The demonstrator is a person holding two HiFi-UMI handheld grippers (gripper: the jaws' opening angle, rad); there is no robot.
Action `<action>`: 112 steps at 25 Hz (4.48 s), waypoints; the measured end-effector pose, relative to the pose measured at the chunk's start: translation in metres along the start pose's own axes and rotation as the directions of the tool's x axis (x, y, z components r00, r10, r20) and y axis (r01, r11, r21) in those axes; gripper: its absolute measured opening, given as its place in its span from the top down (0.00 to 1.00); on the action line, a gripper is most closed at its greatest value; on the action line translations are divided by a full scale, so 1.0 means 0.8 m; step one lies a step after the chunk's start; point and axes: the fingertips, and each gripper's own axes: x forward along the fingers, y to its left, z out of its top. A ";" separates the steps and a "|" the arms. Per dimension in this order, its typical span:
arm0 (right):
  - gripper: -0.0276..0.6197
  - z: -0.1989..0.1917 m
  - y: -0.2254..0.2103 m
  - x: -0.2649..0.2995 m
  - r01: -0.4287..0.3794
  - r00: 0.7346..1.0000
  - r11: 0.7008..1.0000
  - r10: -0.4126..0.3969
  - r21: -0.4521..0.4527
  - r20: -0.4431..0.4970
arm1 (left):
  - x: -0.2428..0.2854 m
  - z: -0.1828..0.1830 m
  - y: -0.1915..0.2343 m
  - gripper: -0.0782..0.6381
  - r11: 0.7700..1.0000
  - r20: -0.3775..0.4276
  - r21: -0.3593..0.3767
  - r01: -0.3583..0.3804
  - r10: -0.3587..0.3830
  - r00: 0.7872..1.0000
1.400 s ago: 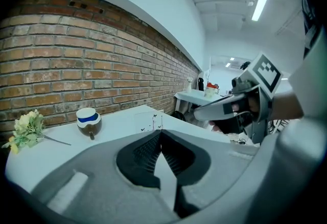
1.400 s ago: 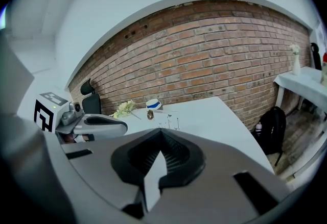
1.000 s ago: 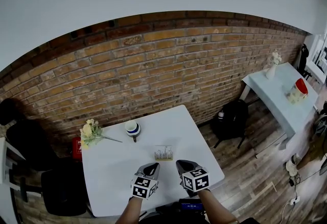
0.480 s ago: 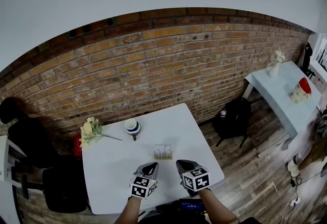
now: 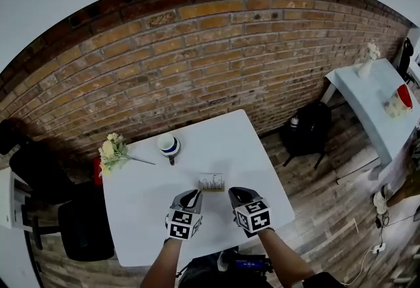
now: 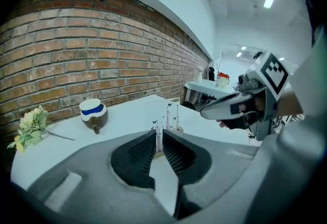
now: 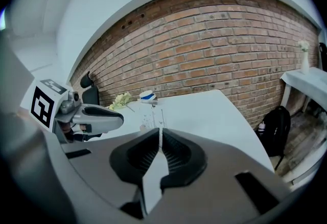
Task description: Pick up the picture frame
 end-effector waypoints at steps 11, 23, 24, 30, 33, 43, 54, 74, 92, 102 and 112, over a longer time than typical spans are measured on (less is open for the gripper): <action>0.74 -0.046 -0.015 0.086 0.020 0.996 0.999 -0.016 0.037 -0.087 | 0.077 -0.053 0.028 0.70 0.999 -0.097 -0.042 0.034 -0.038 0.995; 0.75 -0.054 -0.023 0.107 0.053 0.996 0.998 -0.051 0.018 -0.071 | 0.100 -0.063 0.026 0.70 0.997 -0.081 -0.048 0.063 -0.066 0.994; 0.75 -0.055 -0.023 0.106 0.054 0.996 0.998 -0.052 0.017 -0.068 | 0.099 -0.064 0.026 0.70 0.997 -0.078 -0.051 0.060 -0.064 0.995; 0.77 -0.056 -0.022 0.105 0.056 0.995 0.998 -0.056 0.006 -0.077 | 0.097 -0.065 0.026 0.72 0.997 -0.082 -0.066 0.048 -0.053 0.995; 0.78 -0.053 -0.019 0.100 0.040 0.996 0.999 -0.039 0.001 -0.081 | 0.090 -0.062 0.025 0.72 0.997 -0.082 -0.070 0.045 -0.051 0.995; 0.79 0.003 -0.003 0.049 -0.002 1.000 0.999 0.001 -0.033 -0.030 | 0.046 -0.001 0.010 0.72 0.998 -0.019 -0.037 0.055 -0.056 0.998; 0.79 0.033 0.013 -0.008 -0.019 1.000 0.999 0.020 -0.025 0.011 | -0.002 0.037 -0.020 0.74 0.998 0.045 -0.033 0.061 -0.059 0.997; 0.81 0.031 0.018 -0.031 -0.024 0.999 1.000 0.025 -0.012 0.028 | -0.023 0.043 -0.035 0.75 0.997 0.076 -0.049 0.062 -0.059 0.995; 0.81 -0.001 0.020 -0.071 -0.082 0.996 0.997 0.081 0.012 0.034 | -0.048 0.026 -0.082 0.76 0.999 0.033 -0.031 0.022 -0.021 0.999; 0.81 -0.042 0.043 -0.113 -0.051 0.998 0.998 0.051 0.026 0.023 | -0.082 -0.005 -0.120 0.76 0.999 0.022 -0.016 0.051 -0.051 0.998; 0.81 -0.085 0.126 -0.158 -0.008 0.999 1.000 0.007 0.011 0.032 | -0.169 -0.052 -0.134 0.76 0.997 0.048 0.009 0.081 -0.082 0.996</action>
